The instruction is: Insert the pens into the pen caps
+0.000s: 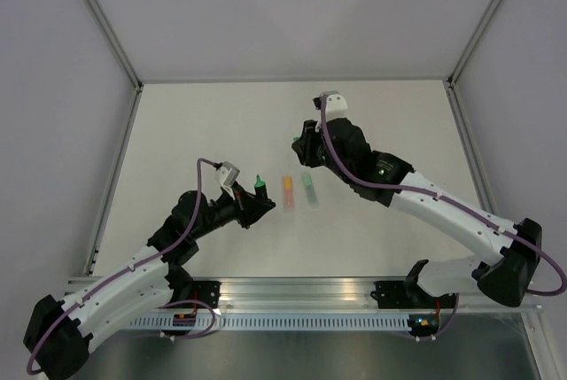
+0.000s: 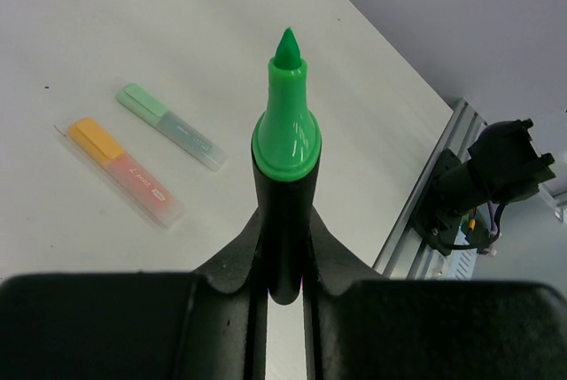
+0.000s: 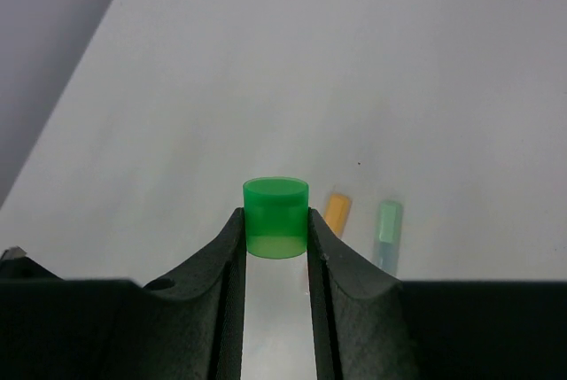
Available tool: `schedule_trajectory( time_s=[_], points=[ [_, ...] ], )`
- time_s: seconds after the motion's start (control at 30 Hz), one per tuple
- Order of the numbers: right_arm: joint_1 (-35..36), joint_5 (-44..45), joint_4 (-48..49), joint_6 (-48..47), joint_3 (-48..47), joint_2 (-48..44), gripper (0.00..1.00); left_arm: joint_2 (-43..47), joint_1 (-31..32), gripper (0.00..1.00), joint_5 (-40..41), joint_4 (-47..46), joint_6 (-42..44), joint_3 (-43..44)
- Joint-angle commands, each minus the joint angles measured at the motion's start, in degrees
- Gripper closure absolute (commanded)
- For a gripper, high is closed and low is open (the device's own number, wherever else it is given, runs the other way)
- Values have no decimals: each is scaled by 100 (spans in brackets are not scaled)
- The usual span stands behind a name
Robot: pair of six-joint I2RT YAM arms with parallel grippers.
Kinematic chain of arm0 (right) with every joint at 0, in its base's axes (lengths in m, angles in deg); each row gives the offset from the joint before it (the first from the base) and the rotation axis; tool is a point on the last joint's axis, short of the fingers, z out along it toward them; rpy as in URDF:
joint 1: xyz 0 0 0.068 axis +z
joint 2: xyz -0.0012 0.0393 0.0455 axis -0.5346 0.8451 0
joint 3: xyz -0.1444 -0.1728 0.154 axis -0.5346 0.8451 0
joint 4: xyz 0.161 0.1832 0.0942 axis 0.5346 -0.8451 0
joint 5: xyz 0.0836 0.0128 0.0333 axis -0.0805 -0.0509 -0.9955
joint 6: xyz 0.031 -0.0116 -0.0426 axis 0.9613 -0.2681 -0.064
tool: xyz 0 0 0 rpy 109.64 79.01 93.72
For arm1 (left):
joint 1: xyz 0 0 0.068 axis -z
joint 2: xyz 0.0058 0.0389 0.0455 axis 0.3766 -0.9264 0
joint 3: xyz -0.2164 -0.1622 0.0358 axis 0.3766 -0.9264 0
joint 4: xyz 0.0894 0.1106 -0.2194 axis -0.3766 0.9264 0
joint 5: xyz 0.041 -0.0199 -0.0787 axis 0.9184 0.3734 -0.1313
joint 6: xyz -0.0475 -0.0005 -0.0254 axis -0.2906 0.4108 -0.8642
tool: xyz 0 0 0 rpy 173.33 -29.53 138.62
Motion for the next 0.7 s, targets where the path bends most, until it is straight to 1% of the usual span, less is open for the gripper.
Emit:
schedule_trajectory(
  time_s=[0.0, 0.17, 0.2, 0.27, 0.33, 0.43, 0.67],
  points=[
    [369, 1542, 877, 1017, 382, -437, 100, -7, 9, 98, 337, -286, -191, 233],
    [1071, 2272, 1448, 896, 602, -297, 100, -33, 9, 98, 267, -409, -226, 189],
    [1160, 2534, 1571, 817, 611, -279, 100, -42, 9, 98, 241, -461, -235, 180],
    [1432, 2790, 1634, 720, 550, -183, 100, -59, 9, 98, 179, -514, -261, 162],
    [1643, 2914, 1844, 615, 541, -121, 100, -77, 9, 98, 83, -602, -288, 145],
    [1889, 3221, 1827, 570, 375, 81, 100, -138, 0, 98, -137, -751, -393, 127],
    [2206, 3450, 1932, 465, 145, 520, 100, -174, 9, 98, -137, -717, -393, 145]
  ],
)
